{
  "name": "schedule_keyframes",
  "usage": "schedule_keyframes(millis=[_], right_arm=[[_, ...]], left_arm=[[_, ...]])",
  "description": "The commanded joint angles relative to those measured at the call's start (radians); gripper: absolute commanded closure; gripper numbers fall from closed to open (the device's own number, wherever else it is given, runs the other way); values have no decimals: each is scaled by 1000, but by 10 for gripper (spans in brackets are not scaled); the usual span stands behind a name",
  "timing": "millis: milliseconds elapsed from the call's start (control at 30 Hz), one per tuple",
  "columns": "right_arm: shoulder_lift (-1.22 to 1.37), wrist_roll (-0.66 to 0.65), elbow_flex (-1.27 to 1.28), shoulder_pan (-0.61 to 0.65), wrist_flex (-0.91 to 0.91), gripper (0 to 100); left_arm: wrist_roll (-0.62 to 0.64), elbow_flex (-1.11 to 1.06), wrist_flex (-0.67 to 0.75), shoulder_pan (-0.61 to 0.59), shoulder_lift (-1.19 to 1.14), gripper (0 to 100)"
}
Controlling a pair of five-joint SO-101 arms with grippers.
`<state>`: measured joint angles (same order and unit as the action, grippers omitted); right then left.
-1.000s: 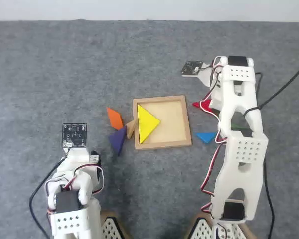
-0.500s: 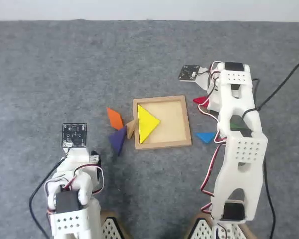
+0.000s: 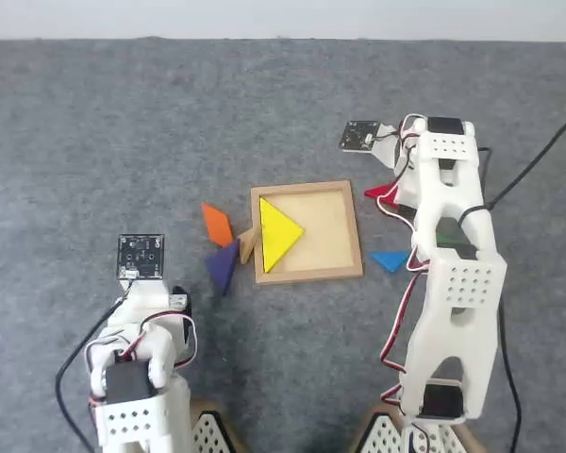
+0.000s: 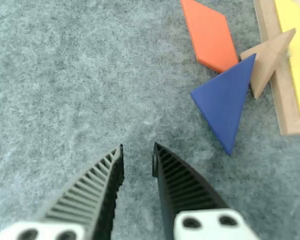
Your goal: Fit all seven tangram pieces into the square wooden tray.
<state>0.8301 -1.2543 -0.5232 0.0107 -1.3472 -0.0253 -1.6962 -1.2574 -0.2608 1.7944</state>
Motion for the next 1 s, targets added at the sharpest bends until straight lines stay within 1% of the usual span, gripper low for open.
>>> schedule_keyframes(millis=[0,100,333,500,700,967], right_arm=[[22,100,-32,-4,-2,890],[22,173,-107,-7,-58,890],[22,282,-336,8,-205,890],[30,296,-439,22,-298,890],[21,298,-454,48,-432,890],[28,290,-454,59,-421,885]], left_arm=[[-2,13,-3,-6,20,907],[-2,13,-3,-6,20,907],[-2,13,-3,-6,20,907],[-2,13,-3,-6,20,907],[-2,13,-3,-6,20,907],[-2,13,-3,-6,20,907]])
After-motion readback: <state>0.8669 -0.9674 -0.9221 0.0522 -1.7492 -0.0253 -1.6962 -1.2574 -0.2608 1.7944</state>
